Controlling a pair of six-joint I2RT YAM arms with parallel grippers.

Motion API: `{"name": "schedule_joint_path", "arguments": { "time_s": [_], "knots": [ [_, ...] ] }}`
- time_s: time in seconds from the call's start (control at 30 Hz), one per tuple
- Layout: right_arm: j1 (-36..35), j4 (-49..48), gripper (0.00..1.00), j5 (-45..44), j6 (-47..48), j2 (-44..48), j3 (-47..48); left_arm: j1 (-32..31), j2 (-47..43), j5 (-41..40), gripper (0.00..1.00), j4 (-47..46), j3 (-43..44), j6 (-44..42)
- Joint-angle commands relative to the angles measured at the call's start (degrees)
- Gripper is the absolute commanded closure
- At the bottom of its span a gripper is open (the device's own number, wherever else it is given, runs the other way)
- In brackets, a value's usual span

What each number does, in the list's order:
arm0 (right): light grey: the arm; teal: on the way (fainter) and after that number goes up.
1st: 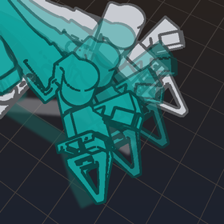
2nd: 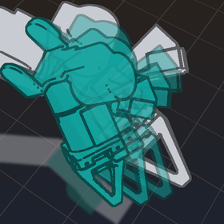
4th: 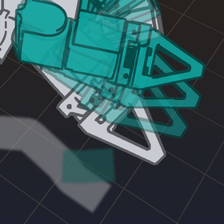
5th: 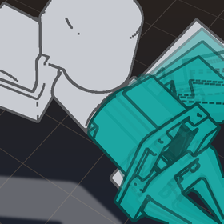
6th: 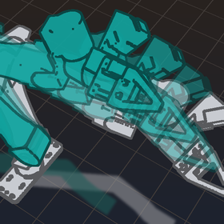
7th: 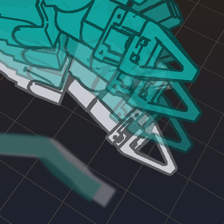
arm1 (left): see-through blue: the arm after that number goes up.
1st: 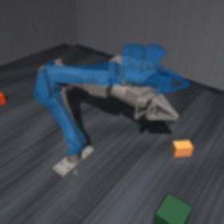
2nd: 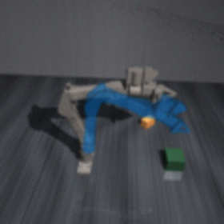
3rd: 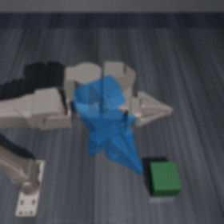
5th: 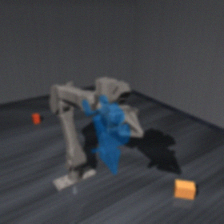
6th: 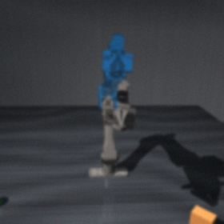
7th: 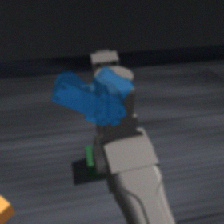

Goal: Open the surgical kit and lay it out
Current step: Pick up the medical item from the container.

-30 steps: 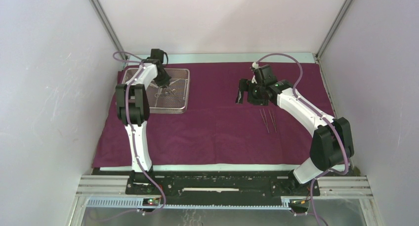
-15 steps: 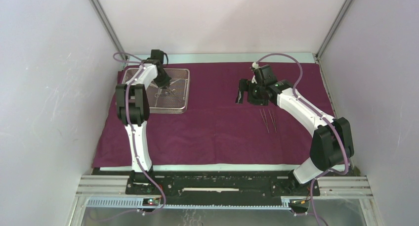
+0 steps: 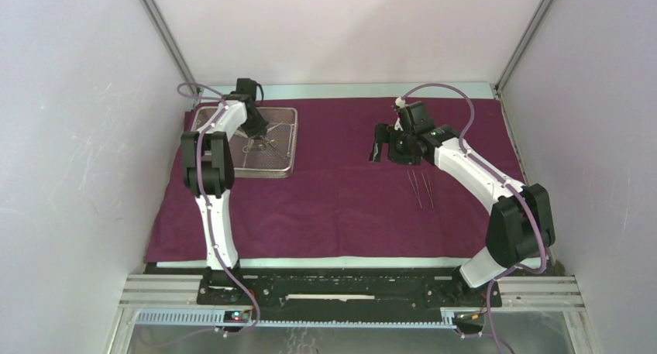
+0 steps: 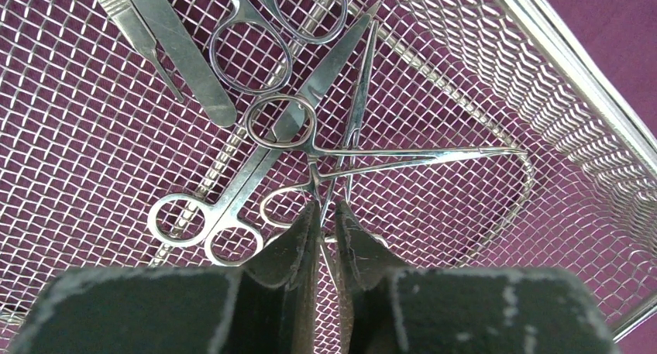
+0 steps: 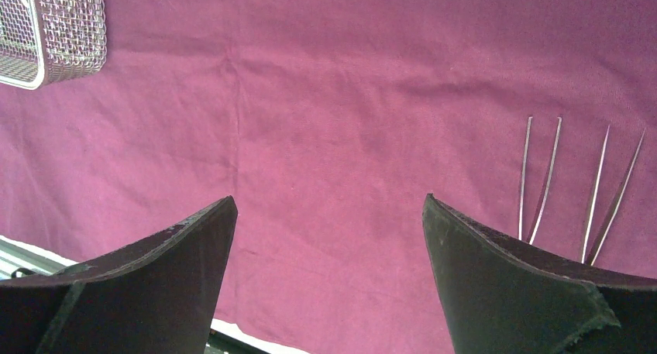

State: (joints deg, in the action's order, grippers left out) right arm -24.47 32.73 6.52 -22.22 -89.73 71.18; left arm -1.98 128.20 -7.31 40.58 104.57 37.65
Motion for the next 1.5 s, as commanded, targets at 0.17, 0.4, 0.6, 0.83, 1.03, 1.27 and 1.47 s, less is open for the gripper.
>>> {"name": "schedule_joint_path", "arguments": {
  "time_s": [0.17, 0.4, 0.6, 0.83, 1.03, 1.27, 1.47],
  "knots": [
    [-0.5, -2.1, 0.0, 0.0, 0.9, 0.9, -0.5, 0.6, -5.8, -0.1, 0.82, -1.0, -1.8, 0.6],
    [-0.4, -2.1, 0.0, -0.1, 1.0, 1.2, -0.9, 0.6, -6.6, 0.2, 0.82, -1.0, -2.1, 1.6],
    [-0.4, -2.2, 0.0, 0.0, 1.0, 1.3, -1.1, 0.6, -6.7, -1.4, 0.83, -1.2, -5.0, 4.2],
    [-0.3, -1.8, 0.0, -0.2, 1.4, 1.4, -1.2, 0.6, -5.8, -0.8, 0.83, -3.2, -6.8, 6.7],
    [0.1, -2.0, 0.0, 0.0, 1.3, 1.6, -1.7, 0.6, -5.1, -0.3, 0.84, -3.8, -5.9, 7.1],
    [0.3, -2.1, 0.0, 0.0, 1.4, 1.7, -1.7, 0.2, -4.6, 0.2, 0.83, -3.6, -3.3, 6.1],
    [0.2, -2.4, 0.0, 0.4, 1.4, 1.1, -1.7, 0.0, -5.5, 1.2, 0.83, -4.7, -3.5, 5.7]
  ]
}}
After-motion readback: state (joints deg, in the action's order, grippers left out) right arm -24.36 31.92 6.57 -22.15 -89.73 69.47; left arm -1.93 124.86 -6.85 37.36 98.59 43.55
